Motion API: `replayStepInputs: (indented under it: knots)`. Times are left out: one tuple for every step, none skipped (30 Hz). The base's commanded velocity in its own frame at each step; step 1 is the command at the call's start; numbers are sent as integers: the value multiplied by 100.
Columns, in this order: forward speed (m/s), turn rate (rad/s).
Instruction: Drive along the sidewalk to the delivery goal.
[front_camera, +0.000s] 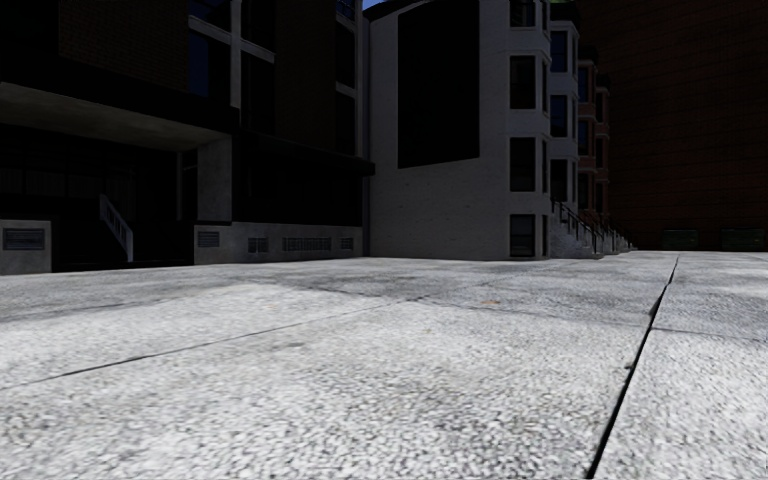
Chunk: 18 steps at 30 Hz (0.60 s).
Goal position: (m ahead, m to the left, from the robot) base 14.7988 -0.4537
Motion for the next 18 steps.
replayStepInputs:
  knots:
    - [200,0]
    - [200,0]
    - [200,0]
    - [200,0]
    - [200,0]
    - [200,0]
    - [200,0]
    - [200,0]
    - [200,0]
    - [200,0]
    - [200,0]
    - [200,0]
    - [200,0]
    - [200,0]
    - [200,0]
    - [200,0]
    - [200,0]
    - [200,0]
